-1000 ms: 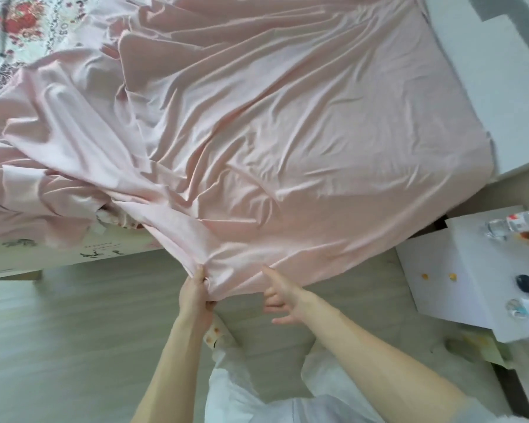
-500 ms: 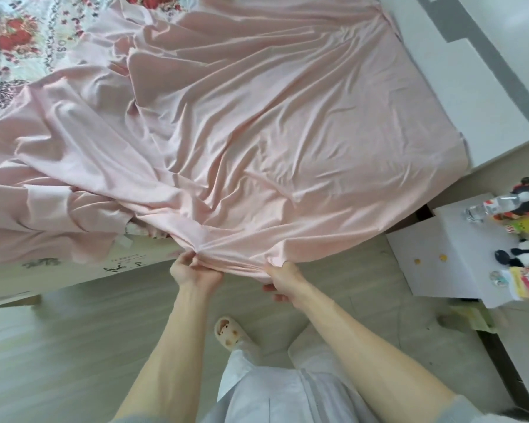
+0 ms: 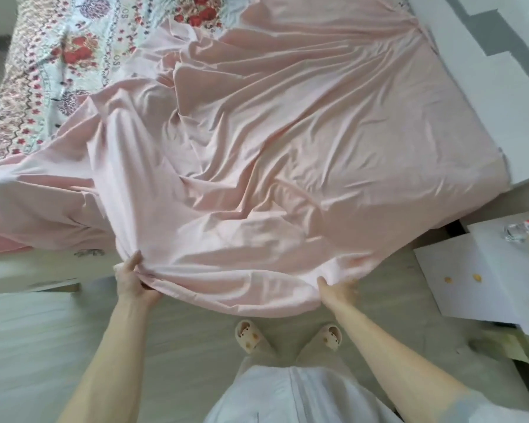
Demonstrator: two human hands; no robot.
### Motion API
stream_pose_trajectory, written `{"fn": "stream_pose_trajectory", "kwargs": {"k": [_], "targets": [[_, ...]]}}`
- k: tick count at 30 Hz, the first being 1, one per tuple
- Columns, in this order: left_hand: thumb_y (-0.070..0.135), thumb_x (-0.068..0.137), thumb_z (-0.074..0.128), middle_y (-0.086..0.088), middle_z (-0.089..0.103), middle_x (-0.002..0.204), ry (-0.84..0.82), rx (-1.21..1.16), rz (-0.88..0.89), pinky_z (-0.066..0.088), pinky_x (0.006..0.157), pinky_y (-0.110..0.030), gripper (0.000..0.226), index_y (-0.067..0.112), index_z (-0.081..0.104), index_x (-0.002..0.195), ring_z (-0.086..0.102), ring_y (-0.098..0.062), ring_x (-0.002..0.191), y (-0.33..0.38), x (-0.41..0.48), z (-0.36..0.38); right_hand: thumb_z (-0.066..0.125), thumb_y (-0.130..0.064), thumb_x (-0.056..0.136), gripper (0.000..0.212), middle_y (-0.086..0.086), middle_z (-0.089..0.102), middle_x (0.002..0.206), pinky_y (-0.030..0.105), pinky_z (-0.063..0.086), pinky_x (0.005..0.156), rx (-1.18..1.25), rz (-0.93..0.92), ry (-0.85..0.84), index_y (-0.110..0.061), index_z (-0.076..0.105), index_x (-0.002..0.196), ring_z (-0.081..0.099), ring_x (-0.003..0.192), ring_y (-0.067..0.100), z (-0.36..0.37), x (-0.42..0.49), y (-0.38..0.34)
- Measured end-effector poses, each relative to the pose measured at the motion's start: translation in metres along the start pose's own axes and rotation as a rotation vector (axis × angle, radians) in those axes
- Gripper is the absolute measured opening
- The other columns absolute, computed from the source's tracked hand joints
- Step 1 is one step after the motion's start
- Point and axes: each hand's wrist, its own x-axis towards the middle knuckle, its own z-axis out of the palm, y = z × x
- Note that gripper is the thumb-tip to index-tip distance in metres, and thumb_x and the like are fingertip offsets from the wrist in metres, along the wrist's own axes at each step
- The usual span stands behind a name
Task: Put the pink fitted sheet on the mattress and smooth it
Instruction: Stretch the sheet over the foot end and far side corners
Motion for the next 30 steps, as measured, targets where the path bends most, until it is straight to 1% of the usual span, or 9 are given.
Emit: {"fn": "stream_pose_trajectory", "kwargs": {"k": [2, 5, 7, 10, 12, 17, 21, 26, 30], "targets": [[0.018, 0.095, 0.049, -0.009, 0.069, 0.104, 0.029, 0.102, -0.04, 0.047, 0.092, -0.05, 0.023, 0.021, 0.068, 0.083, 0.065, -0.029, 0.095, -0.012, -0.005, 0.002, 0.054, -0.049, 0.093, 0.083, 0.02, 0.029, 0.152, 0.042, 0.041, 0.106, -0.045, -0.125, -0.025, -0.004, 0.015, 0.151, 0.039, 0.135, 0.038, 0.012, -0.016, -0.026], [0.016, 0.096, 0.055, -0.004, 0.066, 0.102, 0.052, 0.202, -0.017, 0.048, 0.087, -0.037, 0.028, 0.021, 0.073, 0.075, 0.06, -0.022, 0.094, -0.023, -0.018, 0.009, 0.062, -0.05, 0.088, 0.071, 0.008, 0.049, 0.139, 0.036, 0.044, 0.097, -0.163, -0.439, -0.229, -0.013, 0.036, 0.143, 0.052, 0.124, 0.028, 0.038, -0.05, -0.074], [0.02, 0.093, 0.06, -0.002, 0.065, 0.1, 0.047, 0.253, -0.018, 0.048, 0.076, -0.03, 0.005, 0.022, 0.065, 0.092, 0.06, -0.02, 0.093, -0.026, -0.02, 0.006, 0.069, -0.047, 0.084, 0.064, 0.001, 0.057, 0.13, 0.033, 0.046, 0.095, -0.241, -0.655, -0.336, -0.018, 0.046, 0.136, 0.056, 0.117, 0.02, 0.06, -0.08, -0.102], [0.029, 0.093, 0.06, -0.014, 0.067, 0.108, -0.025, 0.299, -0.091, 0.054, 0.071, -0.031, 0.031, 0.01, 0.057, 0.118, 0.066, -0.026, 0.094, -0.029, -0.017, -0.002, 0.067, -0.058, 0.077, 0.066, 0.001, 0.058, 0.129, 0.035, 0.047, 0.097, -0.33, -0.904, -0.386, -0.021, 0.053, 0.13, 0.056, 0.116, 0.017, 0.09, -0.125, -0.134], [0.03, 0.093, 0.06, -0.015, 0.068, 0.103, -0.042, 0.298, -0.127, 0.057, 0.068, -0.029, 0.031, 0.006, 0.059, 0.114, 0.068, -0.024, 0.09, -0.026, -0.019, -0.002, 0.057, -0.065, 0.08, 0.056, 0.005, 0.063, 0.119, 0.038, 0.048, 0.088, -0.408, -0.988, -0.319, -0.02, 0.057, 0.115, 0.059, 0.11, 0.024, 0.105, -0.14, -0.144], [0.023, 0.088, 0.064, -0.013, 0.06, 0.087, 0.007, 0.089, -0.17, 0.051, 0.085, -0.038, 0.018, 0.008, 0.055, 0.093, 0.062, -0.026, 0.085, -0.005, -0.016, -0.01, 0.055, -0.033, 0.09, 0.02, 0.013, 0.069, 0.105, 0.039, 0.047, 0.079, -0.45, -1.102, -0.203, -0.017, 0.062, 0.099, 0.062, 0.099, 0.037, 0.12, -0.146, -0.151], [0.021, 0.081, 0.065, -0.013, 0.066, 0.108, 0.032, -0.121, -0.168, 0.045, 0.1, -0.047, 0.034, 0.008, 0.058, 0.112, 0.062, -0.033, 0.11, 0.029, -0.012, -0.021, 0.056, -0.033, 0.085, 0.013, 0.003, 0.071, 0.096, 0.038, 0.049, 0.073, -0.429, -1.153, -0.235, -0.023, 0.06, 0.091, 0.063, 0.092, 0.029, 0.113, -0.138, -0.151], [0.025, 0.089, 0.056, -0.005, 0.071, 0.071, 0.046, -0.241, -0.075, 0.054, 0.052, -0.022, 0.017, 0.009, 0.064, 0.091, 0.07, -0.019, 0.058, 0.086, -0.005, -0.022, 0.055, -0.037, 0.087, 0.016, -0.004, 0.07, 0.085, 0.038, 0.05, 0.07, -0.453, -1.116, -0.142, -0.021, 0.058, 0.087, 0.063, 0.081, 0.022, 0.097, -0.112, -0.148], [0.026, 0.065, 0.073, -0.007, 0.075, 0.092, 0.06, -0.286, -0.006, 0.056, 0.078, -0.032, 0.04, 0.014, 0.069, 0.103, 0.072, -0.024, 0.084, 0.111, 0.007, -0.03, 0.053, -0.036, 0.089, 0.015, -0.002, 0.068, 0.084, 0.038, 0.047, 0.066, -0.505, -1.103, -0.15, -0.021, 0.054, 0.084, 0.06, 0.08, 0.027, 0.105, -0.105, -0.165]]}}
